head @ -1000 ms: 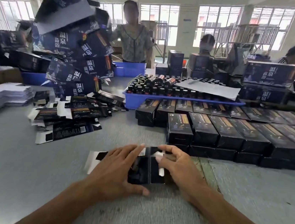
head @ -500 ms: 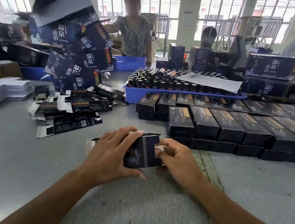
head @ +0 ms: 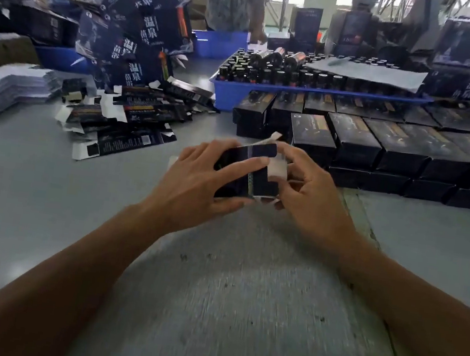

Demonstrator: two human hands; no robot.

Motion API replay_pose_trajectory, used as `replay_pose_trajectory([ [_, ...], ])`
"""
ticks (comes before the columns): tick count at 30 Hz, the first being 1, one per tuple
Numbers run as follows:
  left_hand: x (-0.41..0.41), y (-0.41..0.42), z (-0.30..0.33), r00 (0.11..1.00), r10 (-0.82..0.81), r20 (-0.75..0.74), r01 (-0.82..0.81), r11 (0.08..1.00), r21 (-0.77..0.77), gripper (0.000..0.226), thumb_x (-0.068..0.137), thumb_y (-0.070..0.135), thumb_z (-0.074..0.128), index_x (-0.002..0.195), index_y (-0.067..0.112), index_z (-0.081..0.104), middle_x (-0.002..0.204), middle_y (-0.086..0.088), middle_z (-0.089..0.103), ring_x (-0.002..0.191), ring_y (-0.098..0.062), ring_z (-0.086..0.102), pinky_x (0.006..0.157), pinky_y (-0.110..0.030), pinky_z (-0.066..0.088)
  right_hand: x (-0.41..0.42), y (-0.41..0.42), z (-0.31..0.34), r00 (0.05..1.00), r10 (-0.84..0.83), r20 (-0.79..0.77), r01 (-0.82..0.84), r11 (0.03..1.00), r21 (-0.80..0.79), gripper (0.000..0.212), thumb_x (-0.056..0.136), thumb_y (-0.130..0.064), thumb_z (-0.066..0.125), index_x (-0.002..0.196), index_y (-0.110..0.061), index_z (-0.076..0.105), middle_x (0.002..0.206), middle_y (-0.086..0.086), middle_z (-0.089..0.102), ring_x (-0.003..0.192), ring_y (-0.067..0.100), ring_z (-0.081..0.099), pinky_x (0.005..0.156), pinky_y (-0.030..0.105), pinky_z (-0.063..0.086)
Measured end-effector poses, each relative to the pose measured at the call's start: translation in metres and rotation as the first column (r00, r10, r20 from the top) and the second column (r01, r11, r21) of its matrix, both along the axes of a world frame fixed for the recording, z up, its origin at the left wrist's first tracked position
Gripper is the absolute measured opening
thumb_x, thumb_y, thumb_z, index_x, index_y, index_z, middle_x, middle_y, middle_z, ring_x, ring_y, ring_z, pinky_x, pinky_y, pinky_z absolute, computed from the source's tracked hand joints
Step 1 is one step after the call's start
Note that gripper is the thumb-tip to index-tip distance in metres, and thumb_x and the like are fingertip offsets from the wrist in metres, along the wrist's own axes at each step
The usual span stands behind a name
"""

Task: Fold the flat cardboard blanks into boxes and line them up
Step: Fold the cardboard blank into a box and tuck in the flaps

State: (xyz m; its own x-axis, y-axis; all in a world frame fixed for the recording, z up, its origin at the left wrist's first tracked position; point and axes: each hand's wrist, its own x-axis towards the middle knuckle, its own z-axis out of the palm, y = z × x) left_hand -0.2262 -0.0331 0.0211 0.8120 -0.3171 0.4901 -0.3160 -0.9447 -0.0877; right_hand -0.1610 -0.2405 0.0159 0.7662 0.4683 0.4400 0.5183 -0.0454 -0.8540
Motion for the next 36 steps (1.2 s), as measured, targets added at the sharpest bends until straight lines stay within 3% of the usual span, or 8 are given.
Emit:
replay_pose_trajectory([
  [3, 0.0, 0.0, -0.001, 1.0, -0.026, -0.005, 0.026, 0.999, -0.035, 0.064, 0.09, 0.056, 0.051, 0.149, 0.038, 0.033, 0.148, -0.017, 0.039, 0.127, -0.035, 0.046, 0.102, -0.05, 0.043, 0.001, -0.001, -0.002, 0.998, -0.031, 0.054, 0.031, 0.999, -0.007, 0.055, 0.098, -0.007, 0.059, 0.128, -0.053, 0.052, 0.114, -0.016, 0.069, 0.084, 0.011, 0.072, 0.063, 0.025, 0.06],
  [7, 0.0, 0.003, -0.002, 0.998, -0.05, 0.038, 0.052, 0.997, -0.06, 0.067, 0.086, 0.048, 0.067, 0.146, 0.034, 0.041, 0.147, -0.017, 0.04, 0.127, -0.034, 0.048, 0.101, -0.048, 0.047, 0.003, 0.0, -0.005, 0.996, -0.067, 0.065, 0.066, 0.998, 0.012, 0.042, 0.101, -0.013, 0.059, 0.137, -0.034, 0.056, 0.108, -0.008, 0.072, 0.083, 0.013, 0.072, 0.068, 0.029, 0.061],
  [13, 0.001, 0.004, -0.003, 0.993, 0.0, 0.117, 0.005, 0.999, -0.04, 0.061, 0.082, 0.045, 0.067, 0.138, 0.029, 0.046, 0.147, -0.018, 0.046, 0.127, -0.036, 0.048, 0.101, -0.051, 0.04, 0.0, 0.004, -0.006, 0.991, -0.116, 0.059, 0.114, 0.993, 0.033, 0.055, 0.099, -0.014, 0.062, 0.147, -0.031, 0.041, 0.097, -0.01, 0.074, 0.078, 0.008, 0.072, 0.066, 0.022, 0.059],
  [16, 0.001, 0.004, -0.003, 0.992, -0.028, 0.123, 0.035, 0.998, -0.052, 0.06, 0.082, 0.043, 0.067, 0.136, 0.027, 0.045, 0.147, -0.018, 0.046, 0.125, -0.036, 0.048, 0.095, -0.05, 0.047, -0.003, 0.003, -0.007, 0.985, -0.111, 0.131, 0.112, 0.994, 0.004, 0.058, 0.1, -0.014, 0.06, 0.149, -0.037, 0.037, 0.099, -0.01, 0.072, 0.079, 0.006, 0.072, 0.066, 0.021, 0.059],
  [23, 0.0, 0.001, -0.004, 0.989, -0.069, 0.129, 0.08, 0.993, -0.088, 0.062, 0.081, 0.038, 0.07, 0.135, 0.025, 0.042, 0.146, -0.017, 0.049, 0.124, -0.035, 0.052, 0.077, -0.046, 0.058, -0.002, 0.003, -0.011, 0.941, -0.157, 0.301, 0.183, 0.981, -0.06, 0.033, 0.1, -0.008, 0.056, 0.13, -0.019, 0.063, 0.112, -0.013, 0.065, 0.084, 0.0, 0.068, 0.075, 0.026, 0.06],
  [29, 0.001, 0.004, -0.005, 0.989, -0.055, 0.14, 0.061, 0.998, -0.034, 0.056, 0.088, 0.042, 0.06, 0.14, 0.033, 0.043, 0.148, -0.017, 0.046, 0.124, -0.035, 0.052, 0.069, -0.047, 0.061, -0.003, 0.002, -0.01, 0.943, -0.118, 0.312, 0.164, 0.978, -0.126, 0.036, 0.102, -0.017, 0.056, 0.138, -0.017, 0.06, 0.118, -0.011, 0.063, 0.092, -0.003, 0.063, 0.08, 0.014, 0.052],
  [33, 0.002, 0.008, -0.007, 0.986, -0.036, 0.16, 0.051, 0.995, -0.088, 0.048, 0.09, 0.042, 0.055, 0.137, 0.031, 0.048, 0.147, -0.016, 0.046, 0.124, -0.037, 0.053, 0.069, -0.049, 0.061, -0.007, 0.001, -0.01, 0.981, 0.014, 0.194, 0.031, 0.973, -0.229, 0.069, 0.087, -0.046, 0.071, 0.149, -0.034, 0.042, 0.129, -0.019, 0.054, 0.108, -0.007, 0.057, 0.087, 0.004, 0.044],
  [36, 0.002, 0.009, -0.008, 0.986, -0.045, 0.163, 0.059, 0.995, -0.08, 0.051, 0.087, 0.039, 0.06, 0.136, 0.029, 0.049, 0.147, -0.015, 0.045, 0.125, -0.036, 0.051, 0.07, -0.048, 0.061, -0.006, 0.002, -0.012, 0.967, -0.015, 0.254, 0.071, 0.974, -0.214, 0.064, 0.089, -0.026, 0.073, 0.148, -0.027, 0.046, 0.132, -0.014, 0.056, 0.108, -0.005, 0.058, 0.088, 0.005, 0.046],
])
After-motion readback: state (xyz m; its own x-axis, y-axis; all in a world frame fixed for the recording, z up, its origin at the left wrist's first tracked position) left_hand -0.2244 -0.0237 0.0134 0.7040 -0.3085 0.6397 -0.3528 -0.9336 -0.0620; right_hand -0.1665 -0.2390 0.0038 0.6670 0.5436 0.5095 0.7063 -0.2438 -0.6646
